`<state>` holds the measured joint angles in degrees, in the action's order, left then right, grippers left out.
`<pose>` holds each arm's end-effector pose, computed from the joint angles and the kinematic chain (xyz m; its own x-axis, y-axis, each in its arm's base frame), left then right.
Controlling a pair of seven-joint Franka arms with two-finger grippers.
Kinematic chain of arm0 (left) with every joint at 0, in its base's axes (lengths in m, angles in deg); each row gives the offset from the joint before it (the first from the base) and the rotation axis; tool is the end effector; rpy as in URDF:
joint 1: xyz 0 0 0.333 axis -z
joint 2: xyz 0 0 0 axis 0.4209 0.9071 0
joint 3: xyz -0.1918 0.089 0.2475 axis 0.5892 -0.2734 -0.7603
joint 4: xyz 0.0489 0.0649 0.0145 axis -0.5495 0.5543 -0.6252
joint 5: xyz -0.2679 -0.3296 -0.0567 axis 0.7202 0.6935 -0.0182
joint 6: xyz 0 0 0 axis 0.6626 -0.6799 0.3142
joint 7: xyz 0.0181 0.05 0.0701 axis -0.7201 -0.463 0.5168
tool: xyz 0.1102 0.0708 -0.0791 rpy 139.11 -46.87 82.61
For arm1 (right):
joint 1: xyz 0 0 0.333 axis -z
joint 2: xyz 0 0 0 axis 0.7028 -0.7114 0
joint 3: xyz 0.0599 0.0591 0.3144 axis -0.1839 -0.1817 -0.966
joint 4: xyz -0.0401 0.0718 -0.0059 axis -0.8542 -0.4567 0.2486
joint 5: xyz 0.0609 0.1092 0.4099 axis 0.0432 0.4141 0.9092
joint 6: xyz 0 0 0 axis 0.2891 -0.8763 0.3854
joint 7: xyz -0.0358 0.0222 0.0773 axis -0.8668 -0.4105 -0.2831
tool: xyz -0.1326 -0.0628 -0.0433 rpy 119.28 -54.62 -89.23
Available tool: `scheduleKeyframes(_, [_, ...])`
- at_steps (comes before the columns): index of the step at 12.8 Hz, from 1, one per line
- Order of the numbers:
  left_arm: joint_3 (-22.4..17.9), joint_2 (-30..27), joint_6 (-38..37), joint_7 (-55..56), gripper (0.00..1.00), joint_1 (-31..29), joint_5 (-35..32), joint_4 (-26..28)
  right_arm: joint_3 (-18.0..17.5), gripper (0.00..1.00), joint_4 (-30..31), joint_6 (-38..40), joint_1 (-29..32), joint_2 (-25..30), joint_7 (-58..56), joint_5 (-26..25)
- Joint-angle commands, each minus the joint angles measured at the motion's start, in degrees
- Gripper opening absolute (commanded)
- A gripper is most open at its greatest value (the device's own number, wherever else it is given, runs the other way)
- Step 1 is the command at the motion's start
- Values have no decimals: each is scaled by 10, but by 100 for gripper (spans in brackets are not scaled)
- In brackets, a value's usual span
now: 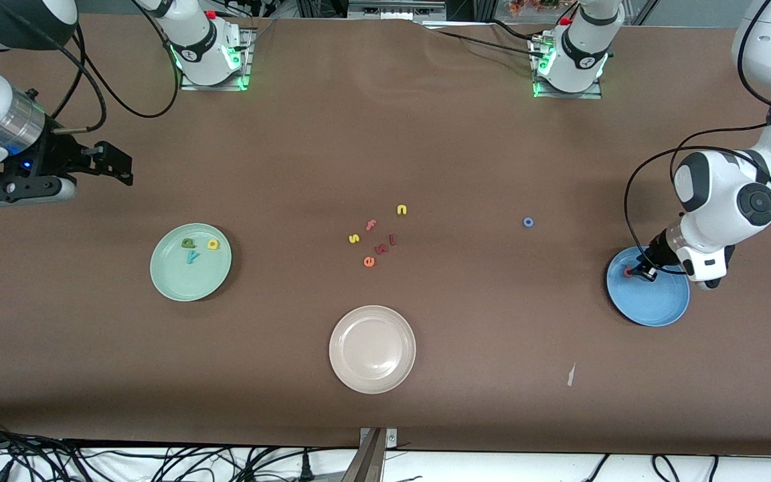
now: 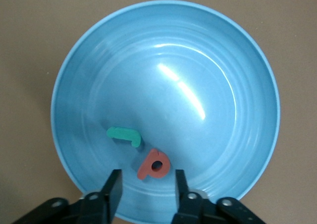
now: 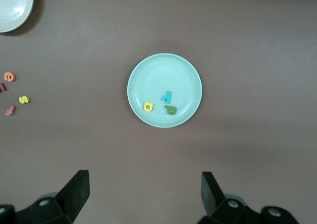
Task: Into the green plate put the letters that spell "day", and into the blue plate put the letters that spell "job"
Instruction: 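Raise the right gripper to rest while the left gripper reaches the blue o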
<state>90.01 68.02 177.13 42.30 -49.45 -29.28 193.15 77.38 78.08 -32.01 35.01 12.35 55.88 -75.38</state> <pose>0.6172 0.0924 0.1444 0.5649 0.8251 -0.0094 0.8246 -0.5641 0.0439 0.6025 0.0673 0.5310 0.9940 0.1017 -0.0411 0.1018 -0.9948 -0.0005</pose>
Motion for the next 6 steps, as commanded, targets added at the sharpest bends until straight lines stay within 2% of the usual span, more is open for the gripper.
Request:
scheduleKeyframes(1, [1, -24, -11, -2, 81, 5, -7, -6, -16, 100, -1, 18, 21, 10, 6, -1])
scheduleKeyframes(3, [1, -41, -48, 45, 81, 44, -3, -3, -63, 100, -6, 43, 70, 7, 9, -1])
scheduleKeyframes(6, [3, -60, -55, 153, 81, 100, -3, 14, -63, 100, -14, 44, 60, 5, 13, -7])
